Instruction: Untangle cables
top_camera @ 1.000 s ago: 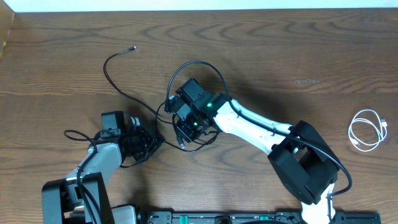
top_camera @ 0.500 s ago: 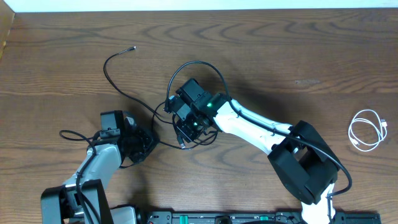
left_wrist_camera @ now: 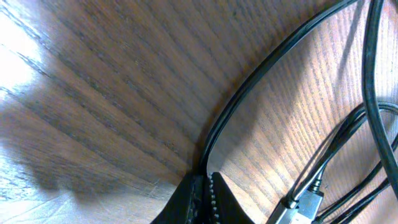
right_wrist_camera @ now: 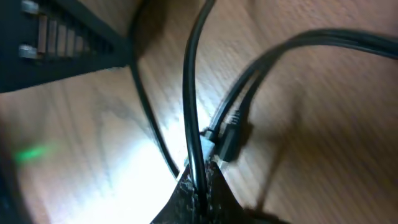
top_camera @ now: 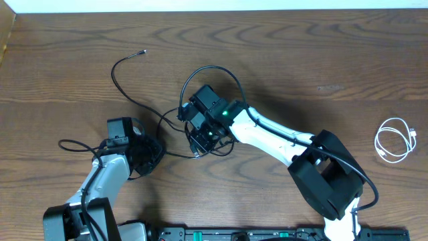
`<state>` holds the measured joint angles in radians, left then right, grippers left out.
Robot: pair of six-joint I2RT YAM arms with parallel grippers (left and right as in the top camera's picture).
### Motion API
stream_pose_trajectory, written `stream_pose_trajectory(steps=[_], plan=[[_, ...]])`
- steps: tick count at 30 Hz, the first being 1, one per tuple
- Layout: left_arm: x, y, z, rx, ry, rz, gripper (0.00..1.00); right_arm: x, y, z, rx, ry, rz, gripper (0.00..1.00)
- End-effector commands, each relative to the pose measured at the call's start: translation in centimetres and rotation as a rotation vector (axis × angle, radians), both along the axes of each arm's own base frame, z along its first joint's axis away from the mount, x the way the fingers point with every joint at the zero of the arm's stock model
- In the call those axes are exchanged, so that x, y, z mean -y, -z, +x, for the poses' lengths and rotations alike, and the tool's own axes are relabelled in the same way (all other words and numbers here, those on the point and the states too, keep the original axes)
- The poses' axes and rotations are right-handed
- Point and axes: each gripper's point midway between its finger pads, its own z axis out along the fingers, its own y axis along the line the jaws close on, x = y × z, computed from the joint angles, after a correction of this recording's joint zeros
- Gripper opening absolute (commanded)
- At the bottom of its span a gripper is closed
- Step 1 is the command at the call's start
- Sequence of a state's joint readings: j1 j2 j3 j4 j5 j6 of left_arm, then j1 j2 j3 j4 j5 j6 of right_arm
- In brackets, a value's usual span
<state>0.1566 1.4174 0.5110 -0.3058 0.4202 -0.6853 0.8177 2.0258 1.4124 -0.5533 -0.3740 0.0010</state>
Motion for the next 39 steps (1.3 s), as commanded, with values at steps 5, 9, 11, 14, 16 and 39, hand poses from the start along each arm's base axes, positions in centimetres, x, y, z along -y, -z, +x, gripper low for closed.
stream_pose_trajectory(steps=[5,9,11,14,16,39], plan=[[-4.5,4.0,-5.5,-0.232,-0.108,0.224,0.09,1.9,0.4,2.0,0.105,0.077,-0.111,0.01],[-5.5,4.1,-6.0,-0.254,-0.162,0.215,0.08,3.4,0.7,3.3,0.174,0.121,-0.193,0.01],[-6.2,4.1,-6.4,-0.27,-0.199,0.207,0.09,4.5,0.9,4.2,0.223,0.151,-0.252,0.01],[-6.9,4.1,-6.8,-0.278,-0.215,0.205,0.09,5.4,1.0,4.9,0.263,0.174,-0.3,0.01],[-7.2,4.1,-7.0,-0.281,-0.224,0.204,0.09,5.9,1.0,5.2,0.282,0.186,-0.326,0.02],[-11.0,4.1,-8.9,-0.307,-0.37,0.183,0.09,17.0,1.0,10.8,0.329,0.479,-0.58,0.02]])
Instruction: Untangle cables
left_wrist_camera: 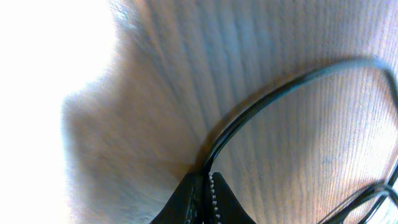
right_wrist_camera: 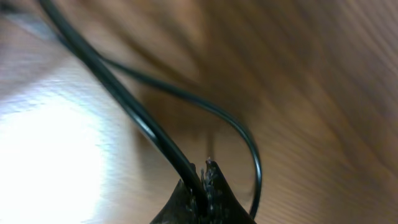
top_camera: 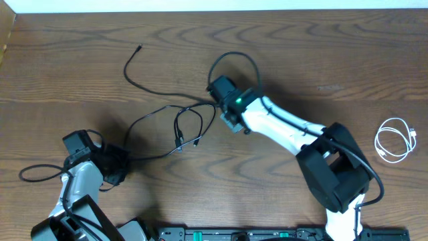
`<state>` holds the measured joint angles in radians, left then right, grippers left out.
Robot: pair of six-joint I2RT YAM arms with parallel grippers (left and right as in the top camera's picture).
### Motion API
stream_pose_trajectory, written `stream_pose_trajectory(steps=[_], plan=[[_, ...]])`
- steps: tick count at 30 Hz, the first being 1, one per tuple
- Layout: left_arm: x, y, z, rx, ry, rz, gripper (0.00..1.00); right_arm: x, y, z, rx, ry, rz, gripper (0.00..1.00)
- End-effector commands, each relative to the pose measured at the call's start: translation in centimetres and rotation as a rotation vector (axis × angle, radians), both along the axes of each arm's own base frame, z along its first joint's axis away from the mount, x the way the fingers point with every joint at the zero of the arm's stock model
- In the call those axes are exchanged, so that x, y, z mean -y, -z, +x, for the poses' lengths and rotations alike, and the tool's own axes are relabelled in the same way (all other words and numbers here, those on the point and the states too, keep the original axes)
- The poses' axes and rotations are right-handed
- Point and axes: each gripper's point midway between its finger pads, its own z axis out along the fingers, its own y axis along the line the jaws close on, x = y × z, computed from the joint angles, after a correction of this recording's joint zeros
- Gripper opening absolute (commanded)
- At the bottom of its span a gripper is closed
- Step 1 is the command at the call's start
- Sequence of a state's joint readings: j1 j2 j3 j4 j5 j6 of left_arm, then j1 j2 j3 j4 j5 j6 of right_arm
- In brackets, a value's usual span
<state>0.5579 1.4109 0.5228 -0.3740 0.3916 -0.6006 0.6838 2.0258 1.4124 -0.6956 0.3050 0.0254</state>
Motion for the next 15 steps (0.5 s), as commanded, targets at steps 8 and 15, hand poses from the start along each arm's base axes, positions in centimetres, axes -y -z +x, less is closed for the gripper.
stream_pose_trajectory(steps=[8,15], plan=[[-1.2,4.0,-6.8,-0.29,-0.045,0.098,0.09,7.9,-0.2,2.5,-0.011,0.277,-0.019,0.04],[-0.9,4.0,-6.7,-0.281,-0.043,0.082,0.09,10.7,0.6,3.0,-0.054,0.427,0.063,0.04]])
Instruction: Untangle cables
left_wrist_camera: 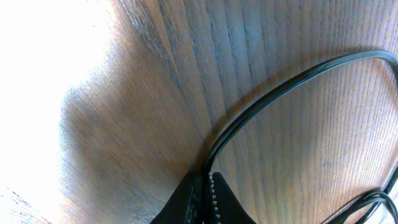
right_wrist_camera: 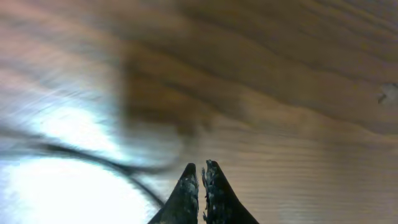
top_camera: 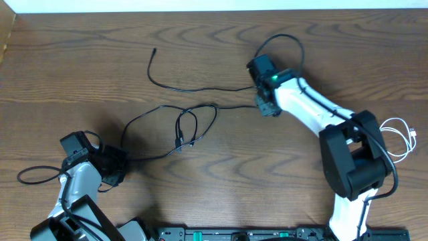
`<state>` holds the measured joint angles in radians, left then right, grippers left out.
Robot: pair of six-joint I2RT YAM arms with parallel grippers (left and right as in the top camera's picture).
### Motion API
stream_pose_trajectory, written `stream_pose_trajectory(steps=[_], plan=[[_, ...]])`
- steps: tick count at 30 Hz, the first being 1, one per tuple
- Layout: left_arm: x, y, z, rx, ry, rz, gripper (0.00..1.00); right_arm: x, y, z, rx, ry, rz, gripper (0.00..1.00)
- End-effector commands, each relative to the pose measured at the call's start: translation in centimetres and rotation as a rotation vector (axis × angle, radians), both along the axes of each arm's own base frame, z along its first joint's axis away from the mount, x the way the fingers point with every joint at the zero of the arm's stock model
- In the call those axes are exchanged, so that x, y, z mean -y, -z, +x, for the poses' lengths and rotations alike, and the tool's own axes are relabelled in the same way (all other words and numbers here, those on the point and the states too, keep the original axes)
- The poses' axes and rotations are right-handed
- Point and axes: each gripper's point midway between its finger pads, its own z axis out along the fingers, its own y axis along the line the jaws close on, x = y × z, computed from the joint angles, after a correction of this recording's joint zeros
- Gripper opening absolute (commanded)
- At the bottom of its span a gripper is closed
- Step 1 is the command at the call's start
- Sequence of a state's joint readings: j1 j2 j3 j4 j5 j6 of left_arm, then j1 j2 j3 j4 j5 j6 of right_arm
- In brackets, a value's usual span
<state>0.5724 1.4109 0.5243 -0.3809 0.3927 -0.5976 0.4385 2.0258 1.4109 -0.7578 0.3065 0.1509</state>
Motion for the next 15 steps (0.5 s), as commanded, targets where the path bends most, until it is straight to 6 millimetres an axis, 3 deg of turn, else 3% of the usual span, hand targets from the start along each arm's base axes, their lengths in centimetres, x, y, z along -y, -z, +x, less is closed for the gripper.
stream_pose_trajectory(steps=[1,9,15], plan=[[-0.7,4.0,-6.5,-0.278,-0.031,0.083,0.09,0.1,0.4,-0.3,-0.017,0.065,0.08,0.04],[-0.7,4.0,-6.5,-0.278,-0.031,0.082,0.09,-2.9,0.7,-0.7,-0.053,0.023,0.226,0.1],[-0.7,4.0,-6.5,-0.277,-0.032,0.082,0.09,-4.0,0.7,-1.0,-0.05,-0.007,0.229,0.17]])
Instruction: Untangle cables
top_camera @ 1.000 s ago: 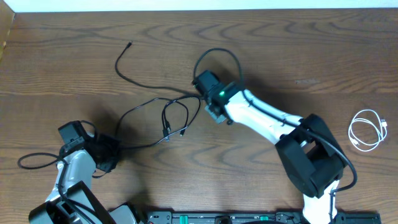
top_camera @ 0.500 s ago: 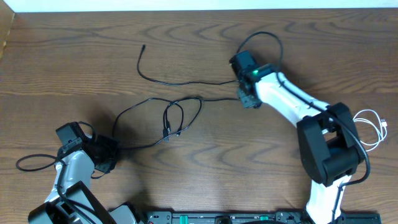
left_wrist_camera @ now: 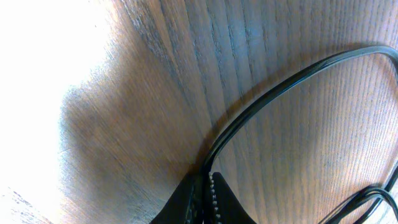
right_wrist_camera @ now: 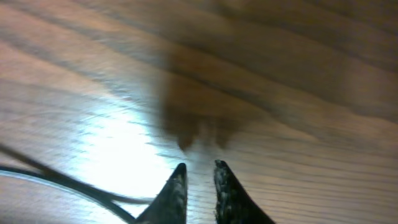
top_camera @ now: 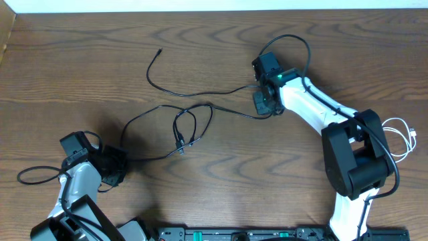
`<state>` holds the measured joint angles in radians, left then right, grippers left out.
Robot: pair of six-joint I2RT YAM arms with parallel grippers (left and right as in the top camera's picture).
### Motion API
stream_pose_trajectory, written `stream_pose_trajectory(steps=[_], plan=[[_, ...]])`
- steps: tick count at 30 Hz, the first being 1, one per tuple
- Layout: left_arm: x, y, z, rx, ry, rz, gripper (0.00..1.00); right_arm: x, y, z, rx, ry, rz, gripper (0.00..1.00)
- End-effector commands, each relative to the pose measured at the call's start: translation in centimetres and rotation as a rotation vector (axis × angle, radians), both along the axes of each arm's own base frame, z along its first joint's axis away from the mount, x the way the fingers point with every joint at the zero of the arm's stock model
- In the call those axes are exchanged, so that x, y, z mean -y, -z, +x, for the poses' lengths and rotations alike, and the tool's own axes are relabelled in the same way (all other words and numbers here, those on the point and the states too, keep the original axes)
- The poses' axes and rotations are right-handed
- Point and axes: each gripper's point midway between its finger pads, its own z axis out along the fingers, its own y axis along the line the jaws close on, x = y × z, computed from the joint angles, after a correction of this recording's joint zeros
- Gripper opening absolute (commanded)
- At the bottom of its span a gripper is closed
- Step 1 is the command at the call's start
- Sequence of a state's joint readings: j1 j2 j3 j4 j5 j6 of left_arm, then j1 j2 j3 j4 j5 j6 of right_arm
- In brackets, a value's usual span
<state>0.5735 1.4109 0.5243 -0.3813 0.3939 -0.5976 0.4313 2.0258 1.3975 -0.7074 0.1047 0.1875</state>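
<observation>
Two black cables [top_camera: 200, 94] lie spread across the wooden table, still crossing in a loop with their connectors [top_camera: 180, 144] near the middle. My left gripper [top_camera: 114, 167] at the lower left is shut on one black cable [left_wrist_camera: 280, 93], which runs straight out of the closed jaws [left_wrist_camera: 207, 177]. My right gripper [top_camera: 262, 102] sits at the upper right, where both cables end. In the right wrist view its fingers [right_wrist_camera: 199, 168] stand slightly apart with nothing between them. A black cable [right_wrist_camera: 62, 180] lies just to their left.
A coiled white cable [top_camera: 394, 140] lies at the far right, near my right arm's base. A loop of black cable [top_camera: 33, 174] trails left of the left gripper. The table's far edge runs along the top.
My right gripper's jaws have parted and the cable now lies free beside them. The upper cable has slackened a little. The left gripper is unchanged, still shut on its cable.
Both grippers were shut on cables at the tangle in the table's middle. Then the left was at the lower left and the right higher up, the cables drawn apart. The right was then farther right with the cables stretched out, and now it has let go.
</observation>
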Motion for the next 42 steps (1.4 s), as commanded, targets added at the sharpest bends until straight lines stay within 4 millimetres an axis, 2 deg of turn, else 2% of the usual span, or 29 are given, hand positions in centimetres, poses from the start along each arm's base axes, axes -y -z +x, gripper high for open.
stream_pose_trajectory(steps=[1,7,10,14,15,25,35,42], plan=[[-0.7,4.0,-6.5,-0.278,-0.031,0.083,0.09,-0.9,-0.2,-0.5,-0.003,-0.008,0.025,0.18],[-0.6,4.0,-6.5,-0.278,-0.031,0.083,0.09,-1.2,-0.2,-0.5,0.0,-0.014,0.027,0.37],[-0.6,4.0,-6.4,-0.276,-0.03,0.081,0.09,-1.2,-0.2,-0.6,0.0,-0.014,0.027,0.56],[-0.6,4.0,-6.4,-0.276,-0.03,0.081,0.09,-1.2,-0.2,-0.6,0.0,-0.015,0.027,0.93],[-0.6,4.0,-6.4,-0.276,-0.03,0.081,0.09,-1.2,-0.2,-0.6,-0.001,-0.015,0.027,0.97],[-0.6,4.0,-6.4,-0.275,-0.03,0.08,0.09,-1.3,-0.1,-0.7,-0.009,-0.017,0.033,0.99],[-0.3,3.9,-6.3,-0.266,-0.028,0.065,0.1,-5.8,-0.7,-3.1,-0.118,-0.292,0.301,0.99],[-0.3,3.9,-6.3,-0.265,-0.028,0.065,0.1,-6.6,-1.8,-3.5,-0.152,-0.334,0.462,0.99]])
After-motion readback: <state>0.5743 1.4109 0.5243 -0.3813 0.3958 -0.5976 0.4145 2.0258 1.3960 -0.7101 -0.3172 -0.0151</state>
